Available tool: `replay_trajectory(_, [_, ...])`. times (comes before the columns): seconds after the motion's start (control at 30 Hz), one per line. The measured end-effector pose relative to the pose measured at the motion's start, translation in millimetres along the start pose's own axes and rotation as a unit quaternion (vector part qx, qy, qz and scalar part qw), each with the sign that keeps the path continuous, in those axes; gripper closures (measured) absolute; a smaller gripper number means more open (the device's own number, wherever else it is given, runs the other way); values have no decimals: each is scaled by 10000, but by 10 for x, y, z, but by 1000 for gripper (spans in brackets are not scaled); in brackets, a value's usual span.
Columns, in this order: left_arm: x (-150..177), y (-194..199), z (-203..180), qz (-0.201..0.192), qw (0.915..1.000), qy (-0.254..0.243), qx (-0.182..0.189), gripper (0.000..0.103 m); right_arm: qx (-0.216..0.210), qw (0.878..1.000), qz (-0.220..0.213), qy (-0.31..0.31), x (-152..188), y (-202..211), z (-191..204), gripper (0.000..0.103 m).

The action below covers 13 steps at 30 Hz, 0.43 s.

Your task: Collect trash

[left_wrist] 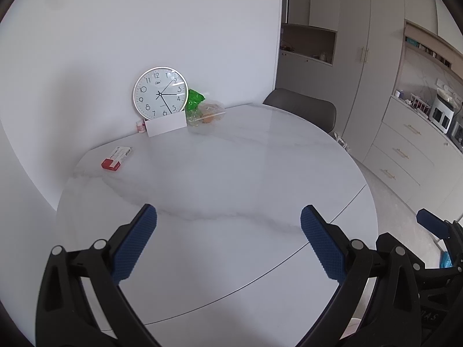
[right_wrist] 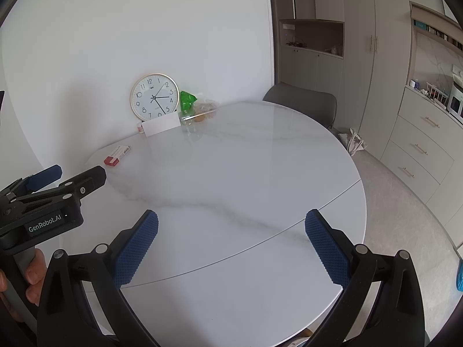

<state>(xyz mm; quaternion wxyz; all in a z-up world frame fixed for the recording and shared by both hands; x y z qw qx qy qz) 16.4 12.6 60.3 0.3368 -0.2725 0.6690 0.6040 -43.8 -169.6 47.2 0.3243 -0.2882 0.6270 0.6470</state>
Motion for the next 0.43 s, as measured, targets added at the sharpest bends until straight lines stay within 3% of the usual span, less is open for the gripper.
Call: replay_trajectory(0.43, [-8, -74, -72, 133, 9998, -67, 117, 8, -21, 10000, 20, -8, 1, -26, 19, 2])
Point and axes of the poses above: each gripper's, at about its wrist camera, not at the fingertips, and y roughly against the way its jaws point, z to its left, x to its underside, the point moved 3 cm from there along -y, roughly the way its jaws point, and after that the axes turned 4 degrees about x, right-handed, at the moved point
